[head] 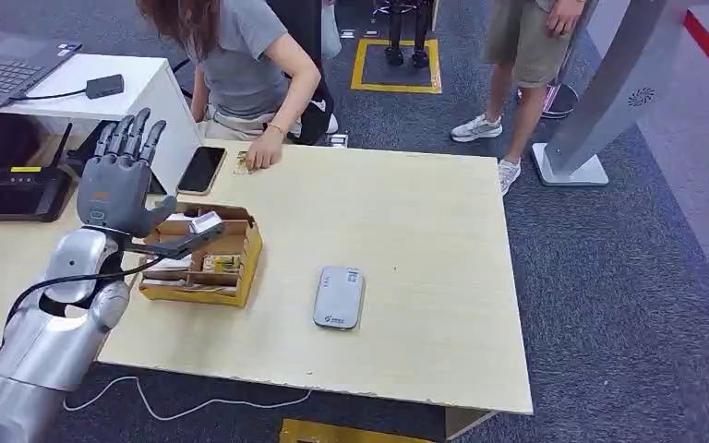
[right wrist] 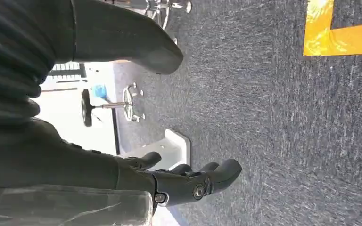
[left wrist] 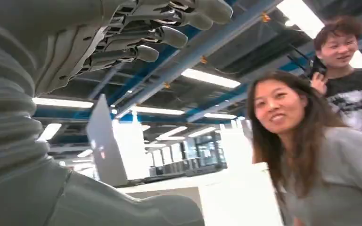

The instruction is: Pass the card to the sensor for recognition and then transmit it.

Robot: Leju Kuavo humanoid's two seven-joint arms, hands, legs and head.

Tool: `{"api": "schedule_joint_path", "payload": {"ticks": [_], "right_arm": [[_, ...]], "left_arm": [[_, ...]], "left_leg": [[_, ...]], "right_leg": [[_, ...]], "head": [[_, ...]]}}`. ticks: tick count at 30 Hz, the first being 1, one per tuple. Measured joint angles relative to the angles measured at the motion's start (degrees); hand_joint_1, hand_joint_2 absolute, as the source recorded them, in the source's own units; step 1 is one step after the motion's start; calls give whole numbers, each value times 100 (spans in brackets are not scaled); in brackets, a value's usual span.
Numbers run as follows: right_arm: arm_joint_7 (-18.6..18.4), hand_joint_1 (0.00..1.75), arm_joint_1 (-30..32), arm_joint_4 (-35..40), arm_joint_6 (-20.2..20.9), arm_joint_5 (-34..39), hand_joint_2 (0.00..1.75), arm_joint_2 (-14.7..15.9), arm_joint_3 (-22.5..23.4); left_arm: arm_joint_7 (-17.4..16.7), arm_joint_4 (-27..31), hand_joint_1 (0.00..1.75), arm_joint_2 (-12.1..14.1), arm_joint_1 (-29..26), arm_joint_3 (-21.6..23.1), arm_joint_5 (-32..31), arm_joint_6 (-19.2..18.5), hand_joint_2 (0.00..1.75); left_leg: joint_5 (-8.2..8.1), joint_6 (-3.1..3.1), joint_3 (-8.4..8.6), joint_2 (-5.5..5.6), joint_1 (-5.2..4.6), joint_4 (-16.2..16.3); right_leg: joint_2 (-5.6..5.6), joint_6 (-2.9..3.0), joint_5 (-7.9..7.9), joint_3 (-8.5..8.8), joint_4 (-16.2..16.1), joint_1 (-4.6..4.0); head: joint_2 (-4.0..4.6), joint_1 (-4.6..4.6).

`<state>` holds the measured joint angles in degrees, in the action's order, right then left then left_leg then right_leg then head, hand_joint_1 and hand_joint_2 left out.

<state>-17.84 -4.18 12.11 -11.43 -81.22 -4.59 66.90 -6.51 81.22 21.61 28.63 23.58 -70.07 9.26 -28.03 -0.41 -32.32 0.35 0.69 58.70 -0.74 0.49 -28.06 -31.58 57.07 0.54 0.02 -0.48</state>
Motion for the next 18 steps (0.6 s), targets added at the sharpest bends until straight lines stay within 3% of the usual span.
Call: {"api": "schedule_joint_path", "payload": {"ticks": [12, 18], "right_arm": [[0, 0, 27, 2, -7, 15, 175, 0, 63], [0, 0, 26, 4, -2, 67, 175, 0, 92]], "left_arm": [[59, 417, 0, 326, -85, 374, 74, -127, 175], [329, 541, 0, 494, -13, 629, 530, -709, 175]], "left_leg": [[0, 0, -1, 2, 0, 0], [0, 0, -1, 2, 0, 0]], "right_leg": [[5, 0, 0, 0, 0, 0], [4, 0, 0, 0, 0, 0]], "head": [[0, 2], [0, 2]]}}
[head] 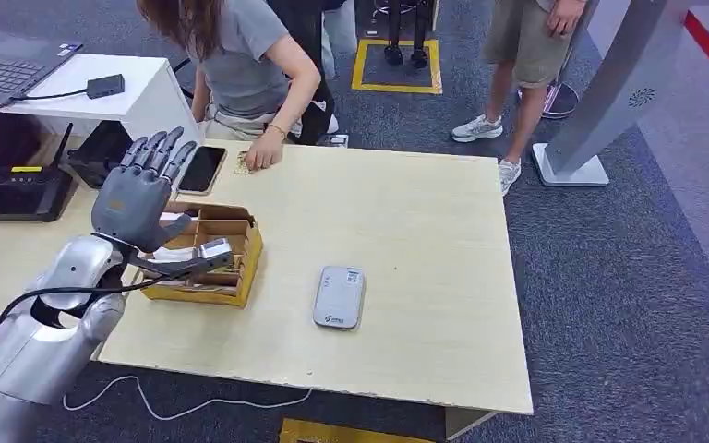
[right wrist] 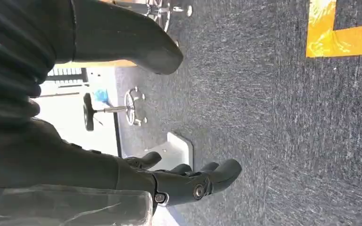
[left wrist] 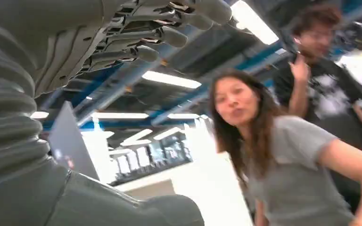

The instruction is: Pass the card to the sensor for recognition and then transmit it.

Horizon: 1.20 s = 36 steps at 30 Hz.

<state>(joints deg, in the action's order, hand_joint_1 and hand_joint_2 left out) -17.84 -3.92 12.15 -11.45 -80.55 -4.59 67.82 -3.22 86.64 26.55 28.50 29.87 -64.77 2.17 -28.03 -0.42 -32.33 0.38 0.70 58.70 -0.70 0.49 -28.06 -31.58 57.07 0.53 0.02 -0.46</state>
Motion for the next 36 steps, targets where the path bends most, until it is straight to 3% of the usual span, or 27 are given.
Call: {"api": "schedule_joint_path", "payload": {"ticks": [4, 9, 11, 14, 22, 25, 30, 36], "right_arm": [[-28, 0, 2, 0, 2, 53, 175, 0, 35], [-35, 0, 2, 2, 7, 101, 175, 0, 109], [-35, 0, 3, 9, 15, 101, 175, 0, 133], [-35, 0, 2, 15, 37, 101, 175, 0, 144], [-35, 0, 2, 42, 66, 101, 175, 0, 160], [-33, 0, 2, 39, 66, 96, 175, 0, 164], [-57, 0, 14, 39, 74, -37, 175, -2, 162], [-201, 0, 46, 39, 90, -375, 175, -28, 68]], "left_arm": [[121, 202, 0, 228, 133, 164, 441, -487, 175], [401, 446, 0, 606, 453, 412, 1619, -1494, 175], [516, 543, 0, 871, 638, 554, 2286, -1874, 175], [573, 650, 0, 1153, 832, 750, 2729, -2055, 175], [569, 829, 0, 1631, 993, 1061, 3262, -2140, 175], [525, 962, 0, 1913, 899, 1104, 3426, -1954, 175], [440, 1168, 0, 2199, -12, 940, 2857, -1091, 175], [459, 1390, 0, 2251, -1539, 264, 2213, -628, 175]], "left_leg": [[0, 0, 0, -1, 1, 0], [0, 0, -1, -2, 2, 0], [0, 0, 0, -5, 3, 0], [1, -1, 1, -5, 3, 0], [1, -1, -1, -6, 2, 0], [0, -1, -2, -7, 2, -1], [-1, -1, 1, -13, 1, -5], [-3, -3, 1, -29, 1, -7]], "right_leg": [[-1, 0, 0, -2, 0, 0], [-3, 0, 0, -2, 1, -1], [-7, 0, 0, -3, 1, -1], [-6, 0, 0, -3, 1, -1], [-7, 0, 0, -2, 1, -1], [-9, 0, 0, -1, 1, -1], [-14, 1, -4, -2, 1, 0], [-26, 1, -4, -7, 0, 0]], "head": [[0, 0], [0, 0], [0, 0], [0, 0], [0, 0], [0, 0], [0, 2], [0, 2]]}}
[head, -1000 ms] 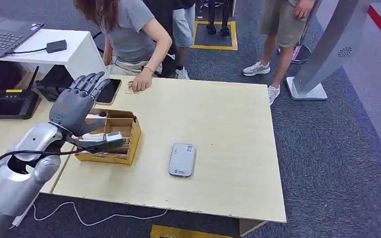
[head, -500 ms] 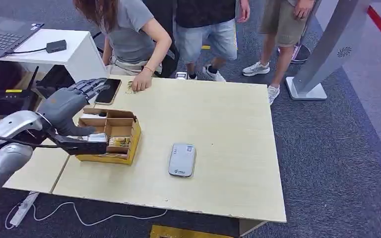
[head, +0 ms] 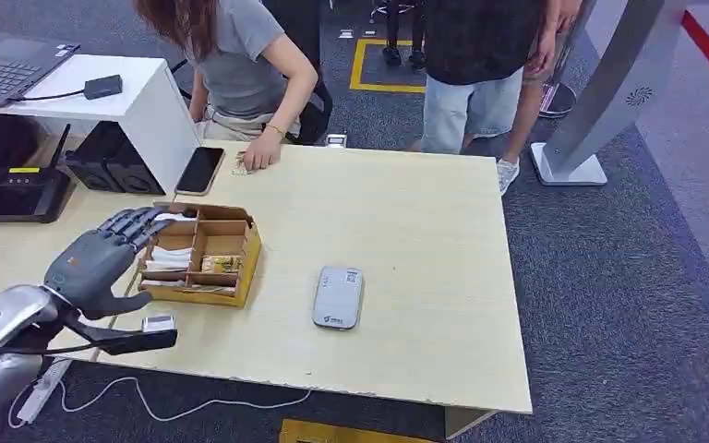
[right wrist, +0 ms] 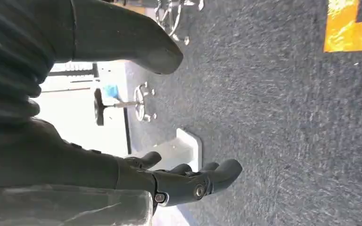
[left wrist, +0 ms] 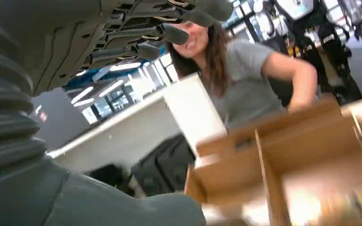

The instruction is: Pass the card to the sensor for recognition and then transmit it.

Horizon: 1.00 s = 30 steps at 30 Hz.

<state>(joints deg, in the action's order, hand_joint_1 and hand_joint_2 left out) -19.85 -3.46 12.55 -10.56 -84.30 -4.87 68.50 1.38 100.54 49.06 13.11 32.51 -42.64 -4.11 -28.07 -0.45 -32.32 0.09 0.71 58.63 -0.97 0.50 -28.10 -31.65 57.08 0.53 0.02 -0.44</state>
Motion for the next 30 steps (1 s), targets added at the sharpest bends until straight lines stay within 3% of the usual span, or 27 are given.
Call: {"api": "schedule_joint_path", "payload": {"ticks": [3, 6, 12, 22, 30], "right_arm": [[78, 0, 15, 0, -13, -83, 175, -7, -70], [107, 0, -1, 0, -26, -142, 175, -11, -131], [197, 0, -30, 0, -103, -164, 175, -20, -210], [100, 0, -28, 0, -83, -175, 175, -96, -227], [-24, 0, -25, 2, -124, -182, 175, -142, -225]], "left_arm": [[11, 182, 0, 62, -640, -420, -133, 110, 175], [112, 193, 0, -17, -698, -635, -350, -28, 175], [225, 1, 0, -320, -217, -641, -584, -242, 175], [103, -393, 0, -883, 540, -482, -853, -131, 175], [48, -1068, 0, -1493, 1161, -150, -1143, 55, 175]], "left_leg": [[0, 0, -2, 8, 0, 0], [2, 1, -4, 29, 1, 1], [10, -1, -1, 35, 0, 2], [13, 2, -5, 34, 0, 5], [13, 2, -6, 38, -1, 5]], "right_leg": [[6, 0, 0, -5, -2, 0], [31, -1, -1, -1, -4, 0], [35, 0, 9, 6, -3, 0], [32, 0, 9, -2, -4, 0], [34, 0, 10, 2, -3, 0]], "head": [[0, 0], [0, 2], [0, 0], [0, 2], [0, 2]]}}
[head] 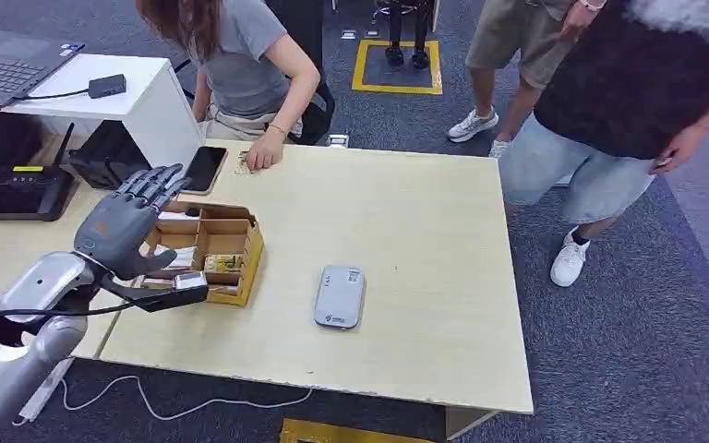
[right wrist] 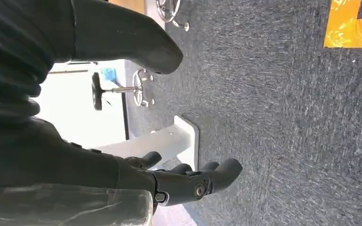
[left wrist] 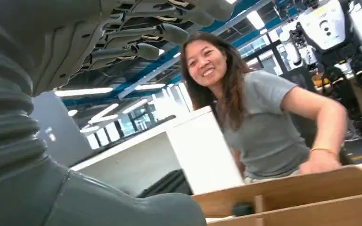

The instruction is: Pass the card to the sensor for recognition and then transmit it.

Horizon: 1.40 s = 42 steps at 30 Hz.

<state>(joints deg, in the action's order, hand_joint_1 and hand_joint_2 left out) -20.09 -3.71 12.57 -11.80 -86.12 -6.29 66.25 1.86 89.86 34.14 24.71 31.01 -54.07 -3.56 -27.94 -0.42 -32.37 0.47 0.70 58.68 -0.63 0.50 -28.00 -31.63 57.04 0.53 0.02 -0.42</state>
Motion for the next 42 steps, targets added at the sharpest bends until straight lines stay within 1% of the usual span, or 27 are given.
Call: {"api": "schedule_joint_path", "payload": {"ticks": [3, 7, 10, 16, 21, 24, 27, 30, 36, 42], "right_arm": [[7, 0, 0, 13, -5, 7, 175, 2, 0], [66, 0, 12, 48, -72, 26, 175, 2, 4], [68, 0, 16, 55, -79, 35, 175, 2, 13], [20, 0, 39, 57, -79, 57, 175, 2, 31], [11, 0, 43, 57, -72, 70, 175, 2, 57], [11, 0, 43, 59, -64, 94, 175, 7, 79], [37, 0, 38, 59, -53, 92, 175, 28, 103], [57, 0, 33, 61, -11, 90, 175, 44, 109], [107, 0, 8, 61, 6, 55, 175, 103, 111], [88, 0, 8, 61, 17, 26, 175, 164, 111]], "left_arm": [[0, -180, 0, -173, 30, 110, -20, 55, 175], [11, -321, 0, -247, -14, 212, -31, 112, 175], [63, -335, 0, -233, -164, 271, 15, 125, 175], [74, -241, 0, -15, -580, 295, 54, 155, 175], [103, -129, 0, 90, -665, 306, 59, 153, 175], [142, -22, 0, 147, -661, 315, 256, 52, 175], [160, 41, 0, 142, -613, 324, 380, -98, 175], [149, 41, 0, 123, -522, 354, 417, -166, 175], [48, -27, 0, 27, -372, 435, 538, -177, 175], [-2, -123, 0, 48, -402, 464, 632, -175, 175]], "left_leg": [[0, 0, -1, -3, 0, 0], [-2, 1, -2, -4, 0, 0], [-2, 1, -3, -4, 1, -1], [-2, 1, -7, -9, 2, -1], [-1, 1, -7, -10, 2, -1], [-1, 1, -6, -9, 0, -1], [-1, 1, -6, -9, 0, 0], [-1, 1, -6, -10, 0, 0], [-2, 1, -6, -10, 1, 0], [-2, 1, -7, -10, 2, 0]], "right_leg": [[-2, 0, 0, 0, 0, 0], [-3, 0, -1, -2, 0, 0], [-3, 0, -2, -3, 0, 0], [-6, -2, -4, -8, 0, -1], [-6, -2, -3, -6, 1, -1], [-6, -2, -2, -5, 1, 0], [-6, -2, -2, -6, 0, 0], [-6, -2, -2, -6, 0, 0], [-7, -1, -1, -6, 0, 0], [-6, -1, -1, -6, 1, 0]], "head": [[0, -2], [0, -2], [0, -2], [0, -2], [0, -2], [0, 0], [0, 0], [0, -2], [0, 0], [0, -2]]}}
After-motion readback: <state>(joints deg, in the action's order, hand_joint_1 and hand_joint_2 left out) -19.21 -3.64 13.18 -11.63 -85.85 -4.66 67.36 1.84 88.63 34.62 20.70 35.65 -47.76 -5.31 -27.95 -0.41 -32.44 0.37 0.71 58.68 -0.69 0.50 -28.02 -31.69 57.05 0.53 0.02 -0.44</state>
